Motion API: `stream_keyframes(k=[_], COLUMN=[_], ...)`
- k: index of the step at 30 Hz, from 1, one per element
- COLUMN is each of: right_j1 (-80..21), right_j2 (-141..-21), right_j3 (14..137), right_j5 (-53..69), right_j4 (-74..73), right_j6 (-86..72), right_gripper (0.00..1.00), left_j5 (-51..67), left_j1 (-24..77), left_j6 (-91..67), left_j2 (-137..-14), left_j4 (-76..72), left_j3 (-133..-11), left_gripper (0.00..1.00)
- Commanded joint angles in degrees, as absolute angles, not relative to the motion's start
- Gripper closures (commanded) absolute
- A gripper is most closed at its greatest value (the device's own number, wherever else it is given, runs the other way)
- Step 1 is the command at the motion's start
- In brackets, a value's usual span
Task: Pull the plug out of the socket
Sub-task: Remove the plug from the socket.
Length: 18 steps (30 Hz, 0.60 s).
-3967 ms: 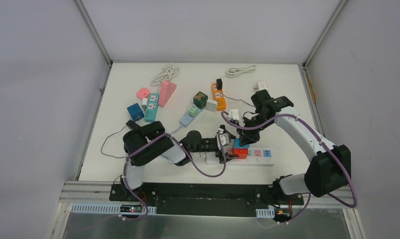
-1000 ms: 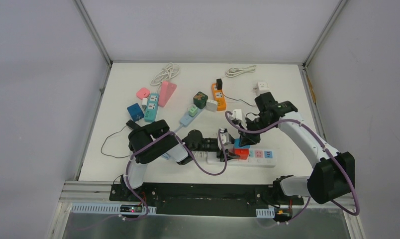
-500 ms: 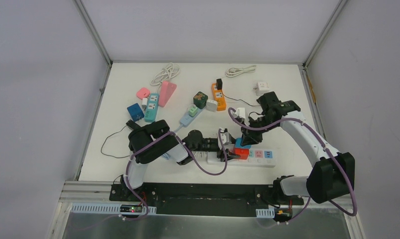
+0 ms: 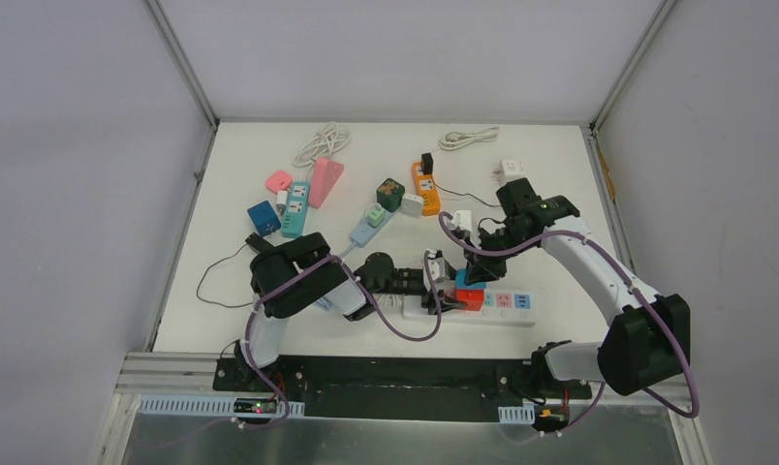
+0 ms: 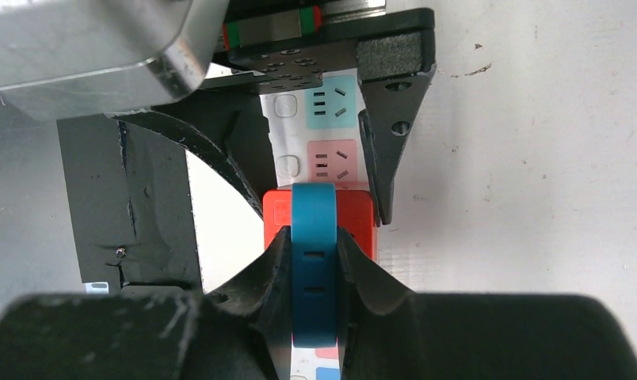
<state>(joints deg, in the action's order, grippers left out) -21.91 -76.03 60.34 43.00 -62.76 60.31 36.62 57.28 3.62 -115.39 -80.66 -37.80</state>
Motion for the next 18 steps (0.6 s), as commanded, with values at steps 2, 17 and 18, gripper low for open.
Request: stream_keyframes(k=[2, 17, 18], right_j1=[-22.35, -22.88, -23.17], right_j2=[-75.27, -76.01, -76.13], right_j3=[61.89, 61.82, 61.93], right_j5=[47.11, 54.36, 54.01], right_j4=[-63.5, -62.65, -62.39], right_j6=[62.62, 62.32, 61.64], right_gripper=[1.0, 1.0, 1.0], left_j5=[37.16, 37.7, 37.63], left_j1=[57.05, 57.09, 57.07], left_j6=[2.8, 1.9, 1.89], left_j2=[-116.45, -116.81, -116.7], left_j4=[-81.24, -81.27, -81.27], left_j3=[-37.89, -38.4, -38.36], left_gripper=[1.0, 1.0, 1.0])
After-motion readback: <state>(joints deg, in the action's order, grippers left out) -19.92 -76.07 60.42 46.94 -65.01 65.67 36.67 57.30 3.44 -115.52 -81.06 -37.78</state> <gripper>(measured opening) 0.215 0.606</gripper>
